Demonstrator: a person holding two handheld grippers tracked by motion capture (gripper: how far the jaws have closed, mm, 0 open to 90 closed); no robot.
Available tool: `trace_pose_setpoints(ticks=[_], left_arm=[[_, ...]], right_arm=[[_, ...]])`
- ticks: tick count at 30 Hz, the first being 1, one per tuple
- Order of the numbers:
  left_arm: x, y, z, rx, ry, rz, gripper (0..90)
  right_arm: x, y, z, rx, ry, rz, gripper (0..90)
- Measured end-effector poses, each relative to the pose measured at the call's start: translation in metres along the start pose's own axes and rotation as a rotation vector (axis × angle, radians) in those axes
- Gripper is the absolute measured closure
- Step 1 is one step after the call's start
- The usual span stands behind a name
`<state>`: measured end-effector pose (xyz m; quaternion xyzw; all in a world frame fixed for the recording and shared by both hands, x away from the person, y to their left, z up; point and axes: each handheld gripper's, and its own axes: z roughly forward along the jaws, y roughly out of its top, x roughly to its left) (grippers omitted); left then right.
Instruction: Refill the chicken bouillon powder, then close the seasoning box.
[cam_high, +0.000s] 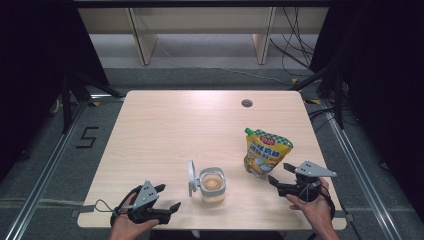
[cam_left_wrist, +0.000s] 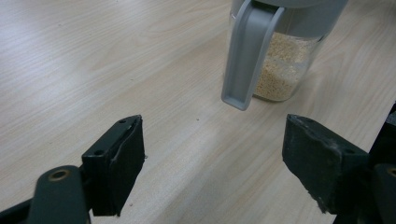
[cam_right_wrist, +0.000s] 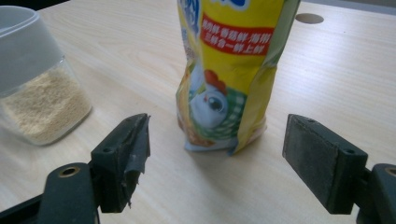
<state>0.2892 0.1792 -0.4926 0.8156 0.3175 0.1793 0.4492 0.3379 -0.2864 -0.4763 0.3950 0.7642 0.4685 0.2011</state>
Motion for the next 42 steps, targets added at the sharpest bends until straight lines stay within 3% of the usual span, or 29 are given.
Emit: trace_pose_setpoints(ticks=[1,4,5,10,11,12,13,14,16,17,18,19,20,21,24,25,26,28,30,32,34,38,39,42], left_arm=[[-0.002,-0.001,0.0,0.005,0.002,-0.028,20.7],[-0.001,-0.001,0.0,0.004,0.0,-0.019,20.7],[-0.001,0.0,0.001,-0.007,0.0,-0.007,20.7],[0.001,-0.001,0.0,0.006,0.005,0.001,20.6],[0.001,-0.001,0.001,0.004,0.002,-0.002,20.6],[0.001,0.0,0.001,0.004,0.001,-0.002,20.6],[0.002,0.0,0.001,0.007,0.003,0.008,20.6],[0.0,-0.001,0.001,0.008,0.003,-0.029,20.6],[0.0,0.0,0.004,-0.01,-0.006,-0.021,20.6],[0.0,0.0,0.003,0.004,-0.002,-0.026,20.6],[-0.001,-0.001,0.004,0.006,-0.005,-0.044,20.6],[0.0,-0.001,0.005,-0.004,-0.001,-0.031,20.6],[-0.001,-0.001,0.005,0.002,0.004,-0.049,20.5],[0.002,0.0,0.005,0.005,0.001,-0.016,20.5],[0.001,-0.001,0.005,0.007,0.002,-0.02,20.5],[-0.001,-0.001,0.005,0.011,0.001,-0.042,20.4],[0.0,-0.001,0.005,0.007,0.002,-0.031,20.5],[0.0,-0.001,0.004,0.015,0.002,-0.034,20.5],[0.002,-0.001,0.004,0.016,0.005,-0.007,20.5],[0.003,-0.001,0.003,0.032,0.003,0.016,20.5],[-0.001,-0.001,0.005,0.003,0.005,-0.043,20.4],[0.001,0.001,0.004,-0.003,-0.007,-0.036,20.3],[0.0,0.001,0.003,0.002,-0.003,-0.054,20.3],[0.002,0.005,0.001,-0.023,-0.016,-0.09,20.3]], right_arm=[[0.002,-0.001,-0.002,0.007,-0.002,0.0,23.7],[0.006,-0.003,-0.004,0.025,0.006,0.021,21.6],[0.005,-0.003,-0.004,0.028,0.007,-0.002,21.3],[0.013,-0.004,-0.006,0.055,0.019,-0.002,19.2],[0.013,-0.005,-0.005,0.049,0.024,-0.022,18.7],[0.016,-0.005,-0.005,0.06,0.025,0.006,18.3],[0.015,-0.006,-0.004,0.067,0.029,-0.019,18.2],[0.015,-0.006,-0.005,0.079,0.024,-0.027,18.2],[0.018,-0.008,-0.005,0.091,0.031,-0.031,18.3],[0.021,-0.009,-0.006,0.105,0.027,-0.013,18.2],[0.02,-0.009,-0.006,0.113,0.03,-0.023,18.2],[0.021,-0.01,-0.006,0.116,0.035,-0.023,18.2],[0.019,-0.01,-0.005,0.112,0.041,-0.05,18.2],[0.017,-0.011,-0.004,0.107,0.044,-0.063,18.2],[0.02,-0.011,-0.006,0.121,0.04,-0.048,18.2],[0.019,-0.012,-0.005,0.106,0.046,-0.074,18.2],[0.019,-0.011,-0.005,0.113,0.05,-0.091,18.2],[0.023,-0.012,-0.006,0.123,0.042,-0.075,18.2],[0.022,-0.013,-0.007,0.127,0.043,-0.101,18.5],[0.024,-0.014,-0.008,0.139,0.049,-0.089,18.6],[0.024,-0.014,-0.009,0.134,0.046,-0.105,18.9],[0.027,-0.016,-0.011,0.145,0.043,-0.103,19.1],[0.029,-0.016,-0.012,0.159,0.058,-0.078,19.1],[0.028,-0.017,-0.013,0.15,0.044,-0.106,19.3]])
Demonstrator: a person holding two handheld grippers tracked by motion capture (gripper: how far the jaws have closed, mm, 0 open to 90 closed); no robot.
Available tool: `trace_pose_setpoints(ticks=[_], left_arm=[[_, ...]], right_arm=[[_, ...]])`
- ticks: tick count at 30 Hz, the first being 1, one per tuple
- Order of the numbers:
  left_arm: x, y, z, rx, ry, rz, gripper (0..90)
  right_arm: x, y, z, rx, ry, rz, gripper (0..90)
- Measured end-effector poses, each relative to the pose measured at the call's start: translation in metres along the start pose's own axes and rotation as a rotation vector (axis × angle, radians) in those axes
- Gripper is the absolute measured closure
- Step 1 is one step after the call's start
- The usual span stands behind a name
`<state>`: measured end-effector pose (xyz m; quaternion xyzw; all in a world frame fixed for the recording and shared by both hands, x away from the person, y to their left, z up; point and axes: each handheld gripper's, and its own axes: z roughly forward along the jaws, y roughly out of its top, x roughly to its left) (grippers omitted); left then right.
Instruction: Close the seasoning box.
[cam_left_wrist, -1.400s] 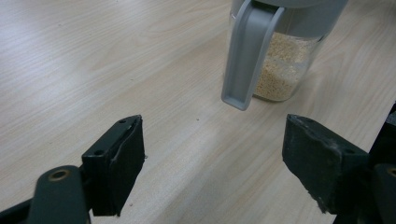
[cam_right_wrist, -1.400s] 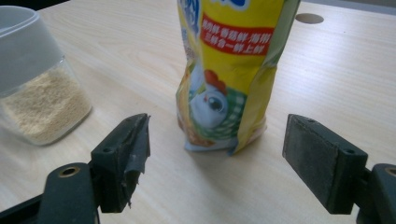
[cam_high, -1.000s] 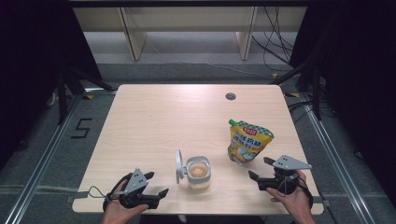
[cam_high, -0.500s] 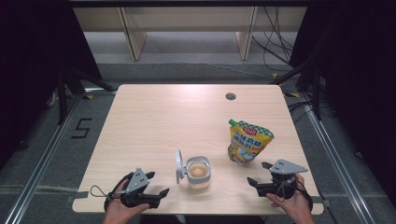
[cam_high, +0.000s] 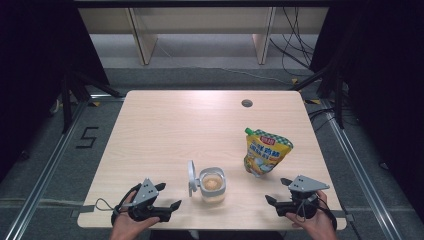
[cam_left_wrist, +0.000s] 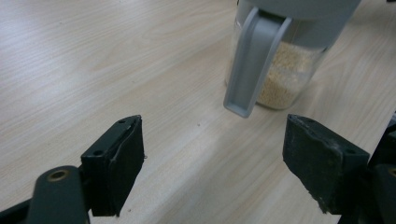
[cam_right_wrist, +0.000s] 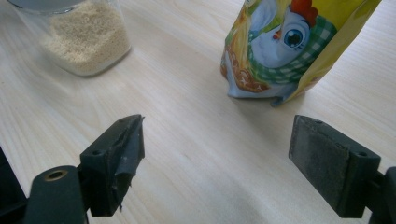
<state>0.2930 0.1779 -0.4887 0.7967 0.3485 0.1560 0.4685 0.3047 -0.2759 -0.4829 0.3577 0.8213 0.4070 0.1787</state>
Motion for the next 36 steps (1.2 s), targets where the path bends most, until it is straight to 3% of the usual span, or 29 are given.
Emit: trace_pose_setpoints(ticks=[1,2,3,4,5,7,8,11,13,14,15,17,21,22,24,25,27,28,29,30,32,36], left_arm=[[0.001,0.002,0.0,-0.003,-0.002,-0.014,20.5],[0.003,0.004,-0.001,0.001,0.008,0.006,20.5],[0.003,0.005,0.0,-0.001,0.007,0.0,20.5],[0.002,0.005,0.001,-0.007,0.008,-0.019,20.7],[0.004,0.005,0.0,0.006,0.009,-0.005,21.5],[0.003,0.006,0.0,0.018,0.012,-0.009,25.4],[0.002,0.007,0.0,0.018,0.018,-0.014,27.5],[0.002,0.013,-0.002,-0.019,-0.011,0.016,40.9],[0.0,0.017,-0.004,-0.051,-0.019,0.029,51.6],[0.0,0.019,-0.006,-0.053,-0.012,0.057,56.4],[-0.002,0.022,-0.007,-0.068,-0.011,0.066,62.0],[-0.003,0.027,-0.007,-0.078,0.0,0.092,72.2],[-0.005,0.037,-0.003,-0.079,0.003,0.134,87.1],[-0.004,0.04,-0.002,-0.077,-0.001,0.153,88.6],[-0.006,0.043,0.001,-0.079,-0.008,0.138,88.9],[-0.005,0.046,0.002,-0.073,-0.012,0.161,88.9],[-0.007,0.048,0.002,-0.079,-0.006,0.141,88.9],[-0.006,0.05,0.002,-0.08,-0.014,0.166,88.8],[-0.007,0.051,0.002,-0.087,-0.022,0.141,88.8],[-0.006,0.052,0.0,-0.082,-0.019,0.16,88.8],[-0.005,0.054,0.0,-0.092,-0.021,0.145,88.7],[-0.004,0.057,0.0,-0.092,-0.023,0.154,88.7]], right_arm=[[0.001,-0.001,-0.001,0.006,0.005,0.007,19.3],[0.0,-0.002,-0.001,0.005,0.004,-0.001,19.4],[0.001,-0.002,-0.002,0.016,0.011,0.023,19.5],[-0.001,-0.003,-0.001,0.014,0.024,0.003,19.4],[-0.001,-0.004,-0.002,0.007,-0.002,0.001,19.4],[0.0,-0.005,-0.003,0.014,0.004,0.019,19.6],[-0.001,-0.005,-0.004,0.009,-0.004,0.007,19.6],[0.0,-0.006,-0.004,0.013,0.013,0.013,19.7],[0.003,-0.007,-0.008,0.028,-0.005,0.061,19.7],[0.0,-0.007,-0.007,0.003,-0.006,0.023,19.8],[0.001,-0.007,-0.008,0.002,-0.016,0.015,19.8],[0.004,-0.008,-0.011,0.017,-0.019,0.043,19.9],[0.004,-0.009,-0.013,0.01,-0.022,0.039,20.2],[0.003,-0.009,-0.013,0.003,-0.025,0.031,20.2],[0.002,-0.01,-0.013,0.006,-0.027,0.029,20.2],[0.002,-0.01,-0.013,0.004,-0.027,0.026,20.2],[0.002,-0.01,-0.013,0.005,-0.024,0.029,20.2],[0.002,-0.009,-0.013,0.005,-0.022,0.029,20.2],[0.003,-0.009,-0.013,0.006,-0.018,0.031,20.2],[0.004,-0.009,-0.012,0.004,-0.02,0.028,20.2],[0.003,-0.009,-0.011,0.003,-0.016,0.013,20.3],[0.004,-0.008,-0.011,0.014,-0.011,0.026,20.4]])
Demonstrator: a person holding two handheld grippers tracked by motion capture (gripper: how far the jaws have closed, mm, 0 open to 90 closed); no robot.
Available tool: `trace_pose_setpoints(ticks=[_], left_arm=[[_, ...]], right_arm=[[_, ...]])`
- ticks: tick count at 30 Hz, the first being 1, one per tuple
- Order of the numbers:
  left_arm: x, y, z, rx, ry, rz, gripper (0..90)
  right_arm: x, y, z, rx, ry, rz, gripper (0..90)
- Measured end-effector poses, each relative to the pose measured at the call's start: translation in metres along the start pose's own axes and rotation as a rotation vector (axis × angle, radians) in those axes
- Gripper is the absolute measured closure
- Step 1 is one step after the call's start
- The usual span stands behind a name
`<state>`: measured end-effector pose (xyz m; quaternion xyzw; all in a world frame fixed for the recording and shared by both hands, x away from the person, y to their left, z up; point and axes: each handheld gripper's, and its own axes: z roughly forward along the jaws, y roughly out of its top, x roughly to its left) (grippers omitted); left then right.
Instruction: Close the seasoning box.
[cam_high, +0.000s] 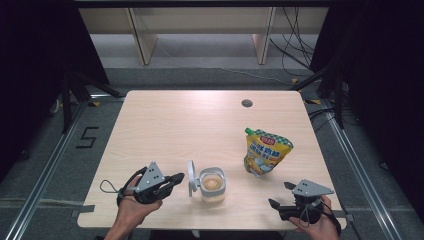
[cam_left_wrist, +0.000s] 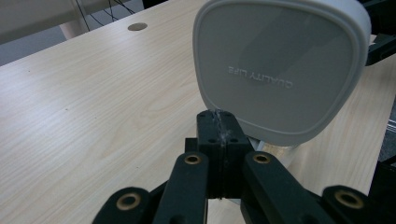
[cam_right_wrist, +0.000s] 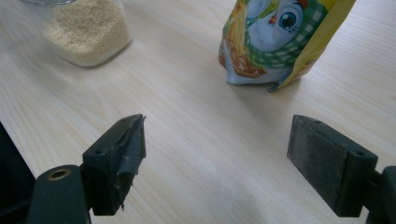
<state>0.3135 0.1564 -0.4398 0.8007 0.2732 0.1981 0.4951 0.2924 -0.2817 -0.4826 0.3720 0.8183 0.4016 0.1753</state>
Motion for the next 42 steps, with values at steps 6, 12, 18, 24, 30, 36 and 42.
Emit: trace_pose_setpoints(ticks=[6,12,18,24,30,36,42], left_arm=[[-0.004,0.005,0.002,-0.016,-0.007,0.015,88.7],[-0.014,0.013,0.003,-0.022,-0.027,0.026,88.6],[-0.015,0.016,0.006,-0.016,-0.03,0.03,88.2],[-0.021,0.019,0.013,-0.009,-0.054,0.039,87.2],[-0.025,0.02,0.018,0.0,-0.07,0.037,85.3],[-0.022,0.02,0.016,-0.013,-0.068,0.029,82.1],[-0.019,0.02,0.011,-0.038,-0.075,-0.008,69.2]], right_arm=[[0.0,0.0,0.001,-0.002,-0.002,-0.016,20.5],[-0.001,0.0,0.003,-0.003,0.024,-0.018,20.7],[-0.001,0.0,0.002,0.006,0.021,-0.014,20.7],[0.0,0.0,0.002,0.003,0.007,-0.011,20.7],[-0.002,0.001,0.003,0.013,0.035,-0.035,21.1],[-0.001,0.0,0.004,0.004,0.023,-0.032,21.1],[-0.001,0.0,0.004,0.003,0.024,-0.035,21.1]])
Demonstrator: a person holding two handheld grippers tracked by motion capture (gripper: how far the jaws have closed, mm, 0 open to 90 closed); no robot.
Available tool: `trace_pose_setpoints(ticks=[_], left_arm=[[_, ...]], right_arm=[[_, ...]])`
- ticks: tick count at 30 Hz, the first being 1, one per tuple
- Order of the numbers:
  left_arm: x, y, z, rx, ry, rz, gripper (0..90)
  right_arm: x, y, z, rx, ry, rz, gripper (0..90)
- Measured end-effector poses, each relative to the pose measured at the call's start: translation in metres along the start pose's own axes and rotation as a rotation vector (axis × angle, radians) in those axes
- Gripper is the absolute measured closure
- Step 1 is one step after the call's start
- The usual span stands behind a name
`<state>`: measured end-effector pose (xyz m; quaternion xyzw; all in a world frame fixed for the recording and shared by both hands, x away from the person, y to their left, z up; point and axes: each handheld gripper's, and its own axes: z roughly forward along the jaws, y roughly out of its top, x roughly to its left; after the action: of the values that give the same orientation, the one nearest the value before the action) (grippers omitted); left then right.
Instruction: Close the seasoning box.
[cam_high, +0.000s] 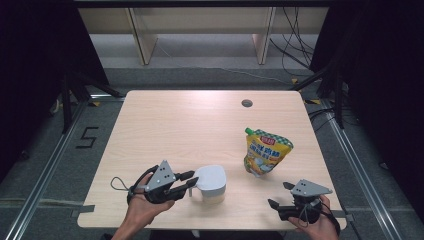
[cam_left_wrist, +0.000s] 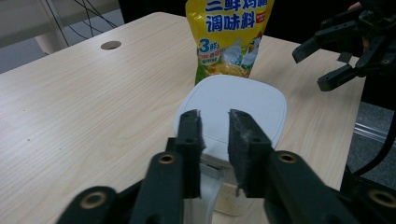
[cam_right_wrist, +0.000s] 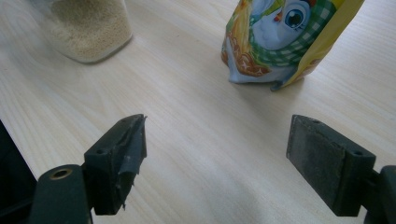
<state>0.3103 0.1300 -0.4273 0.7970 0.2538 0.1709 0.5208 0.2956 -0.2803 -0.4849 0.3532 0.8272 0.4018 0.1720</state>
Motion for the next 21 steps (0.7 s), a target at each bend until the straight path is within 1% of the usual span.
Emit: trace_pose_setpoints(ticks=[1,2,3,5,6,7,8,11,12,13,14,15,16,17,19,20,21], left_arm=[[0.001,-0.001,-0.002,0.004,-0.001,-0.004,65.1],[0.002,-0.002,-0.002,0.005,0.002,-0.006,61.8],[0.002,-0.004,-0.002,-0.004,0.006,-0.027,57.6],[0.005,-0.006,-0.004,0.007,0.028,-0.033,49.1],[0.005,-0.006,-0.004,0.007,0.028,-0.033,44.3],[0.008,-0.01,-0.005,0.012,0.036,-0.047,41.3],[0.01,-0.011,-0.006,0.017,0.034,-0.046,39.4],[0.015,-0.016,-0.009,0.017,0.042,-0.087,35.5],[0.017,-0.017,-0.011,0.016,0.035,-0.085,34.3],[0.018,-0.018,-0.012,0.013,0.031,-0.089,33.1],[0.018,-0.018,-0.014,0.014,0.037,-0.096,32.1],[0.018,-0.019,-0.015,0.015,0.032,-0.091,31.5],[0.018,-0.02,-0.016,0.015,0.031,-0.099,30.9],[0.016,-0.022,-0.016,0.02,0.033,-0.112,30.4],[0.016,-0.025,-0.018,0.032,0.032,-0.1,30.0],[0.015,-0.028,-0.018,0.04,0.036,-0.113,29.7],[0.016,-0.031,-0.019,0.045,0.027,-0.106,29.3]], right_arm=[[0.0,0.0,0.0,0.0,0.001,-0.001,21.1],[0.0,0.0,0.0,-0.008,-0.008,-0.004,21.1],[0.0,0.0,-0.001,-0.002,-0.006,0.0,21.1],[0.0,0.0,0.0,0.004,-0.005,0.001,21.1],[0.0,0.0,0.0,0.004,-0.005,0.001,21.1],[0.0,0.0,0.0,0.002,-0.01,0.011,21.1],[0.001,0.0,0.0,0.006,-0.012,0.014,21.1],[0.0,0.0,0.0,-0.002,-0.012,0.009,21.1],[0.0,0.0,0.0,0.0,-0.013,0.007,21.1],[0.001,0.0,0.0,0.005,-0.012,0.022,21.1],[0.001,0.0,0.0,0.004,-0.012,0.021,21.1],[-0.001,0.0,0.001,-0.001,-0.005,0.009,21.1],[-0.001,-0.001,0.0,-0.004,-0.01,0.016,21.1],[-0.001,-0.001,0.0,0.0,-0.01,0.013,21.1],[-0.003,-0.002,0.001,-0.004,-0.008,0.005,21.1],[-0.002,-0.002,0.001,0.01,-0.004,0.036,21.1],[-0.003,-0.002,0.001,0.012,0.003,0.038,21.1]])
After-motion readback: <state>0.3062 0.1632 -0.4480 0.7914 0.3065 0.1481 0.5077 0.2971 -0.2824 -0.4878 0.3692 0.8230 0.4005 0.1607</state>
